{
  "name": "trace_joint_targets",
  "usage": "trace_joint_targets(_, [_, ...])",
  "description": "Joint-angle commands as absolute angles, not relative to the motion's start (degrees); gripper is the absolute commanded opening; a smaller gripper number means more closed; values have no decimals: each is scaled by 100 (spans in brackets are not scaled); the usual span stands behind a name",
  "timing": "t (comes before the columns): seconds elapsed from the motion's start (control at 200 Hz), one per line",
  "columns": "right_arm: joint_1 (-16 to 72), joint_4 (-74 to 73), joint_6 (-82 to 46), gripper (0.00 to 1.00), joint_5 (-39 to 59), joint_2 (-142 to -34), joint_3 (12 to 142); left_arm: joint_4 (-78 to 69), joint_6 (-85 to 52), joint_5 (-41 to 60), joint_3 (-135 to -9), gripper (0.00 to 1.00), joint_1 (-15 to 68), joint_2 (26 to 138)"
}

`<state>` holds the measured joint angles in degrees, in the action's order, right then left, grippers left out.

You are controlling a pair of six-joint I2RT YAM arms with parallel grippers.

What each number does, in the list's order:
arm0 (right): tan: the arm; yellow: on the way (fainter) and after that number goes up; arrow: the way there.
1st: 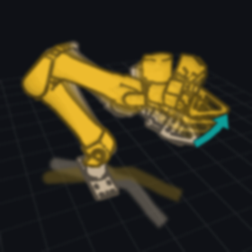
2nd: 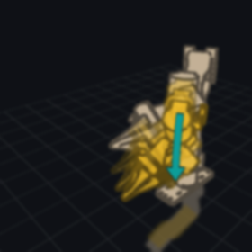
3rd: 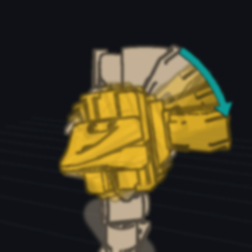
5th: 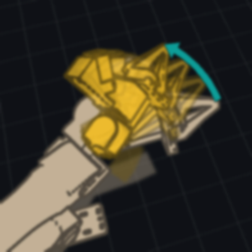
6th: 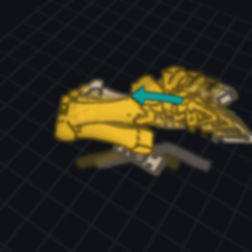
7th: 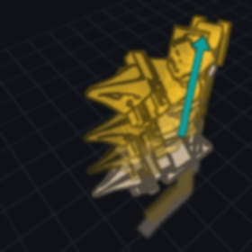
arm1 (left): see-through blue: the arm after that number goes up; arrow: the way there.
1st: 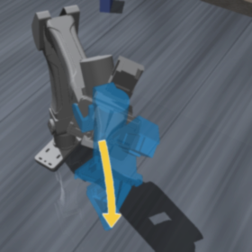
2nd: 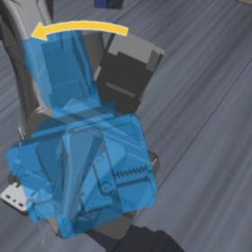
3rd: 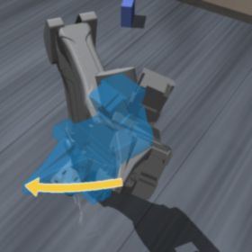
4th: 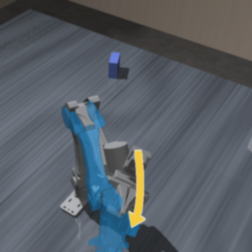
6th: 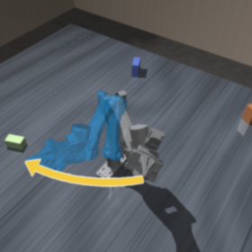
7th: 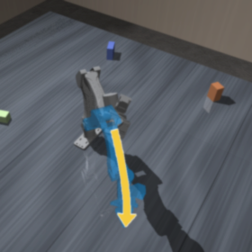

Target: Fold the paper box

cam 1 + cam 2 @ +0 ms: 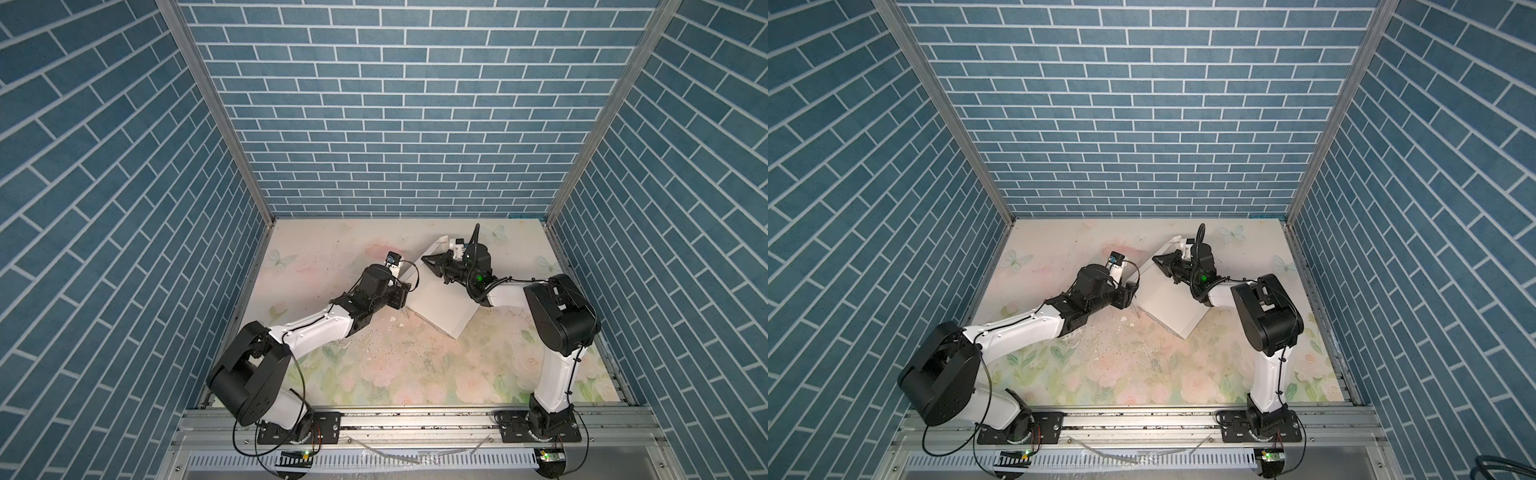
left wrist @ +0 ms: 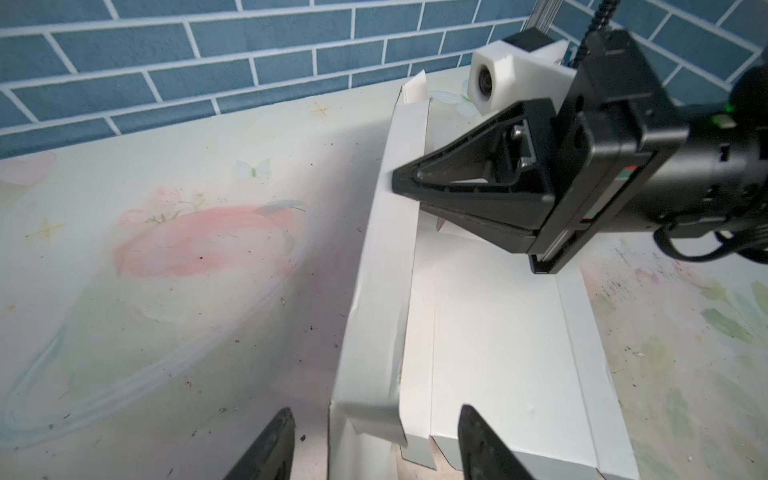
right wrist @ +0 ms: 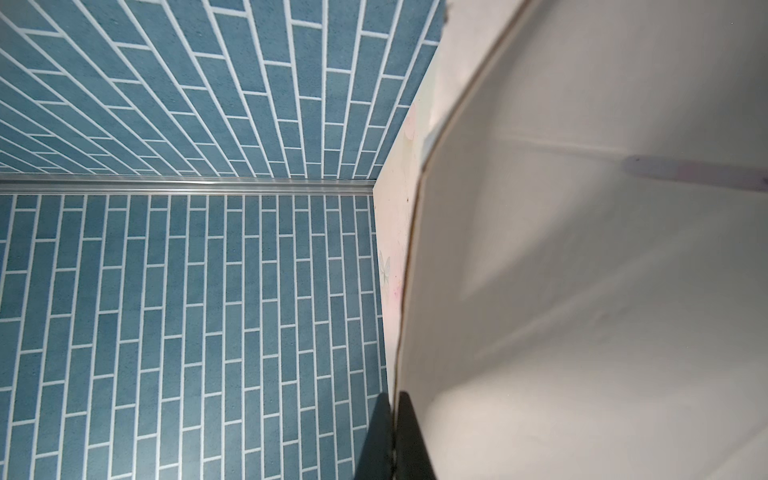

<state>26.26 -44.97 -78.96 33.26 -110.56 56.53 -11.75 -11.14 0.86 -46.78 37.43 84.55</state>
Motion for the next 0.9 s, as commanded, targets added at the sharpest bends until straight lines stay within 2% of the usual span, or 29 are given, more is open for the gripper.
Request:
trace_joint_targets(0.0, [2659,-4395,-7669,0,3329,-10925,5835,-842,-1187,258,-4409,64,3539,8208])
trace_joint_targets(0.535, [2650,-4386,-7666,0,3340,-10890,5820,-330,-1302,57,-3297,65,3293,6812])
trace_joint_targets(0.735, [2654,-4382,-7664,0,3384,-10857,5812,-1324,-1441,591,-3212,55,3148,7754])
trace_joint_targets(0.895, [2650,-4360,-7664,0,3420,-10848,5771,-1957,-1346,929,-3454,53,3147,8531])
